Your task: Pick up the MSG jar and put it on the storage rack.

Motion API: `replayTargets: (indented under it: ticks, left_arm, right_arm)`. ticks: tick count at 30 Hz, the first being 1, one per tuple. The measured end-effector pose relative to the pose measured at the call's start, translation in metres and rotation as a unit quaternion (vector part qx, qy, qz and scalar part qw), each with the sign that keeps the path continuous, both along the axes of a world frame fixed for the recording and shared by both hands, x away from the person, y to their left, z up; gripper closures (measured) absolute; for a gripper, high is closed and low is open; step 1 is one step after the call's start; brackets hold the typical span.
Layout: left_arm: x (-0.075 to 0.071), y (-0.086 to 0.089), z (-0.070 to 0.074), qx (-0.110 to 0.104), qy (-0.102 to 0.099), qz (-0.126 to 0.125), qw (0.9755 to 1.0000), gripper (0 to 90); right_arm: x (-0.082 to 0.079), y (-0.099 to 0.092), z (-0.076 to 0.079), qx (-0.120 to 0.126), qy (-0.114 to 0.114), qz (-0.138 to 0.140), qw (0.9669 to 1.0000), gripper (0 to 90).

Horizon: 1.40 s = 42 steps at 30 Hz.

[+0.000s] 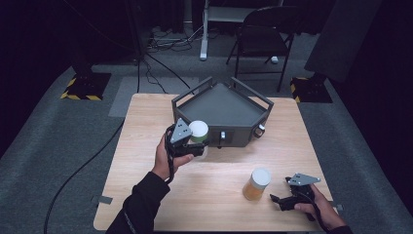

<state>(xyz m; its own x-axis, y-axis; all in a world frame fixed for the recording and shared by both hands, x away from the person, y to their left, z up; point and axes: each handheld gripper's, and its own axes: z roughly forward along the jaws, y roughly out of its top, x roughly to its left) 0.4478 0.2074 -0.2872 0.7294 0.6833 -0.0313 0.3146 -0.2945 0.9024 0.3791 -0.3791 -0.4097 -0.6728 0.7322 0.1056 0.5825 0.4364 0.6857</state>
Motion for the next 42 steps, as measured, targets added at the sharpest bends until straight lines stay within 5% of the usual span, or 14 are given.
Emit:
replayTargets:
  ticks: [26,33,42]
  left_arm:
    - [0.03,-0.016,0.036,-0.016,-0.021,0.006,0.9996,34.7]
    - [0.041,-0.026,0.044,0.007,-0.028,0.01,0.9995,34.7]
    - [0.061,-0.035,0.048,0.005,-0.03,0.014,0.9995,34.7]
  right_arm:
    - [0.0,0.0,0.0,0.0,0.0,0.0,1.0,0.0]
    - [0.0,0.0,0.0,0.0,0.0,0.0,1.0,0.0]
    - [0.0,0.0,0.0,0.0,0.0,0.0,1.0,0.0]
